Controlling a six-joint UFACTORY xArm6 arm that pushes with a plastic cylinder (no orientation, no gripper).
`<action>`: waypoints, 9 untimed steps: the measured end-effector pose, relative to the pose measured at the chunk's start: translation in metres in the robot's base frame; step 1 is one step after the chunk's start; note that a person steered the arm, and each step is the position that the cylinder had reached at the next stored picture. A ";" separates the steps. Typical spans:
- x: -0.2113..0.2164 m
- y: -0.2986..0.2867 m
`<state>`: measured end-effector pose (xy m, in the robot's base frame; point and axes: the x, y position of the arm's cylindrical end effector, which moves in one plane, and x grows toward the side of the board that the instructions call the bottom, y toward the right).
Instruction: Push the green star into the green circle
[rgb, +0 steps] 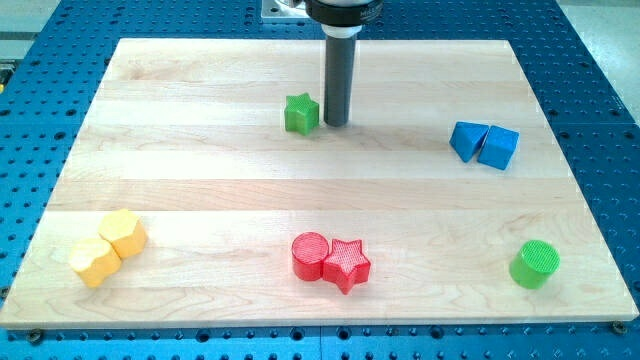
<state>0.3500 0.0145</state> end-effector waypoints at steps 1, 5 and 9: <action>-0.043 -0.021; 0.065 -0.061; 0.031 -0.147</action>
<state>0.3807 -0.1326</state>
